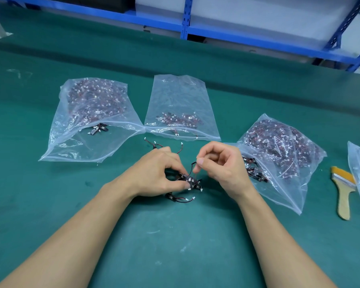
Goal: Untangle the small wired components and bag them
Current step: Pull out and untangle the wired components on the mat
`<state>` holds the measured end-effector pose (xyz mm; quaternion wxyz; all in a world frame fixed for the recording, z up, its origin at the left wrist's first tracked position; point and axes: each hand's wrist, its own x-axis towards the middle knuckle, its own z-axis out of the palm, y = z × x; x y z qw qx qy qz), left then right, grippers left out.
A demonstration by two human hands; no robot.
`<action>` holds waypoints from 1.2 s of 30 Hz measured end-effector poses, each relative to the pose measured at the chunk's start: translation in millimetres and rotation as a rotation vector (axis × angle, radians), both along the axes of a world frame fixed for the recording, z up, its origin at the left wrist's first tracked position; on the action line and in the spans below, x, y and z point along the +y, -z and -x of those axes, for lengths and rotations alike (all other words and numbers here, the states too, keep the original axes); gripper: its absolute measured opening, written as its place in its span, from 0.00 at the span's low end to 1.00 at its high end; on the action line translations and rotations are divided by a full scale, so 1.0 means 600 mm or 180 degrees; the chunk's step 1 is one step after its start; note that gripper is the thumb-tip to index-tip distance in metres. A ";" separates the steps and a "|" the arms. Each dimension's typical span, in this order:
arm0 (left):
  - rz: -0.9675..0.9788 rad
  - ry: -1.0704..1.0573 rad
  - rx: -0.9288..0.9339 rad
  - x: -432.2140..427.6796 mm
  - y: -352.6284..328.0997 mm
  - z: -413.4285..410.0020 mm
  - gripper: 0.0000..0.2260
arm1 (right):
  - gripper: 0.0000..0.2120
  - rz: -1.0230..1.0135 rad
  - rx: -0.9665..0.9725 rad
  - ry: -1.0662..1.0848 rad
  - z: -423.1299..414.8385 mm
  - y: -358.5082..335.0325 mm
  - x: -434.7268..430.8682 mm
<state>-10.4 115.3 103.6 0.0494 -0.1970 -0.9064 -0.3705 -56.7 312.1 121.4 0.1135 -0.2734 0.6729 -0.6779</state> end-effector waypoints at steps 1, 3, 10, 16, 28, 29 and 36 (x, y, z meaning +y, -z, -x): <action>-0.0031 0.0023 -0.0025 0.000 0.000 0.000 0.03 | 0.04 0.0074 -0.0033 0.0053 0.001 -0.001 0.000; -0.0066 0.0051 -0.0069 -0.001 0.000 -0.001 0.05 | 0.03 0.0195 -0.0112 0.0215 0.004 -0.002 0.002; -0.0038 0.0144 -0.0124 -0.001 -0.005 -0.001 0.03 | 0.03 0.0390 -0.0140 0.0816 0.017 0.006 0.005; 0.0001 0.0138 -0.0177 -0.003 -0.009 -0.003 0.06 | 0.04 0.0295 0.0092 0.1201 0.017 0.012 0.002; -0.0234 0.0190 -0.0460 -0.004 -0.012 -0.009 0.10 | 0.05 -0.0749 0.0685 0.1468 0.016 0.029 -0.005; -0.0266 0.0137 -0.0389 -0.005 -0.012 -0.010 0.12 | 0.04 -0.0775 0.0682 0.1412 0.016 0.030 -0.005; 0.0093 -0.0414 0.0233 -0.008 -0.005 -0.001 0.08 | 0.04 -0.0801 0.0764 0.1686 0.024 0.039 -0.004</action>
